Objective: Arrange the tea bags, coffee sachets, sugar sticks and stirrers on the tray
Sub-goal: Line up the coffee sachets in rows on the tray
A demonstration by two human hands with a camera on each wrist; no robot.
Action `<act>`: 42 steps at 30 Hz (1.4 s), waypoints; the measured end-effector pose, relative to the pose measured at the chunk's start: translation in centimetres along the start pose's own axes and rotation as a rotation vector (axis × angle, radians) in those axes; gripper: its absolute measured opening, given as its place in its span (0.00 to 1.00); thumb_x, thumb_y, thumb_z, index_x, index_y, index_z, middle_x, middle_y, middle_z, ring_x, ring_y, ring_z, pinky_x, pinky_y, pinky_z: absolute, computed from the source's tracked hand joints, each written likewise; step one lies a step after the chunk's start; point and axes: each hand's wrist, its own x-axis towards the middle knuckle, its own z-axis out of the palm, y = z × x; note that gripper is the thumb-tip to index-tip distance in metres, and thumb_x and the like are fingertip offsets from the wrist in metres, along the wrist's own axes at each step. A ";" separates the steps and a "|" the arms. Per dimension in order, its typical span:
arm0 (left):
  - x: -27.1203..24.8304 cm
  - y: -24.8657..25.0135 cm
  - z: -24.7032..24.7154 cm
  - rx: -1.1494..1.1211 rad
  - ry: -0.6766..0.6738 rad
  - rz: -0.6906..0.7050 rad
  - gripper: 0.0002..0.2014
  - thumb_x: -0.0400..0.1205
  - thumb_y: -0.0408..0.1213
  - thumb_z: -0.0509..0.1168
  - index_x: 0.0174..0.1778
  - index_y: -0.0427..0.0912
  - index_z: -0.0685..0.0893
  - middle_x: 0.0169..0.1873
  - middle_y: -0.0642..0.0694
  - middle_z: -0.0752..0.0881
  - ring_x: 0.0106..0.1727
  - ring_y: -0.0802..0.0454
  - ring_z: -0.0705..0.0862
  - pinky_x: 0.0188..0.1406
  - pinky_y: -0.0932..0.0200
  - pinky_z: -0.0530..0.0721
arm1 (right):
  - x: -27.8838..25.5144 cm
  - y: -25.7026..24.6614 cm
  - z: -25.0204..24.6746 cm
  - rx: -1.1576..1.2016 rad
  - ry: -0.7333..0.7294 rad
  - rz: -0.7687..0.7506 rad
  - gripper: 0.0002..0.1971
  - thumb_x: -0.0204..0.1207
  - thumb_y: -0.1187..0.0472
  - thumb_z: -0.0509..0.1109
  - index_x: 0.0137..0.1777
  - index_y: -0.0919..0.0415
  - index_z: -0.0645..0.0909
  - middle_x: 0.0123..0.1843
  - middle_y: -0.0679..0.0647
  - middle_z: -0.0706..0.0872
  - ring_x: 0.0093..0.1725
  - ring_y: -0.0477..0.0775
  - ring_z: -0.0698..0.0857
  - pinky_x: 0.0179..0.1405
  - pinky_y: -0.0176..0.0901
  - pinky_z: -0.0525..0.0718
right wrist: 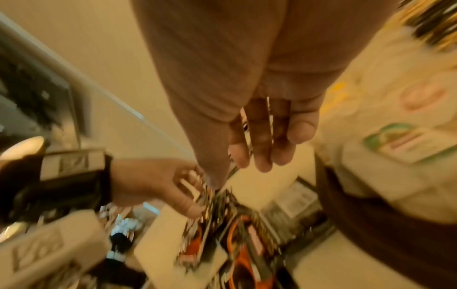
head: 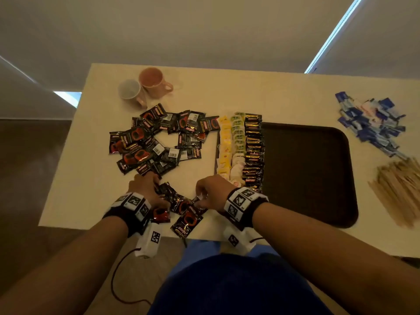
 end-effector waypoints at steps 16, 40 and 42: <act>2.7 -0.5 0.8 -0.119 0.173 0.101 0.34 0.70 0.56 0.80 0.70 0.56 0.74 0.71 0.43 0.71 0.72 0.39 0.70 0.69 0.40 0.76 | 5.9 -1.7 3.1 -0.313 0.009 0.174 0.35 0.72 0.49 0.78 0.74 0.60 0.68 0.69 0.62 0.71 0.67 0.65 0.73 0.63 0.56 0.78; 4.0 1.0 1.7 -0.496 0.154 -0.008 0.43 0.63 0.47 0.86 0.73 0.44 0.74 0.70 0.39 0.76 0.71 0.40 0.76 0.73 0.48 0.75 | 7.5 -2.5 3.6 -0.203 0.152 0.251 0.30 0.77 0.53 0.73 0.74 0.62 0.68 0.71 0.61 0.70 0.69 0.65 0.68 0.67 0.54 0.76; 3.9 1.3 1.7 -0.563 0.145 0.022 0.43 0.64 0.41 0.86 0.73 0.41 0.73 0.69 0.39 0.77 0.70 0.42 0.77 0.69 0.53 0.75 | 7.6 -2.5 3.4 -0.163 0.170 0.259 0.29 0.76 0.54 0.74 0.73 0.63 0.68 0.70 0.61 0.70 0.69 0.64 0.68 0.67 0.53 0.75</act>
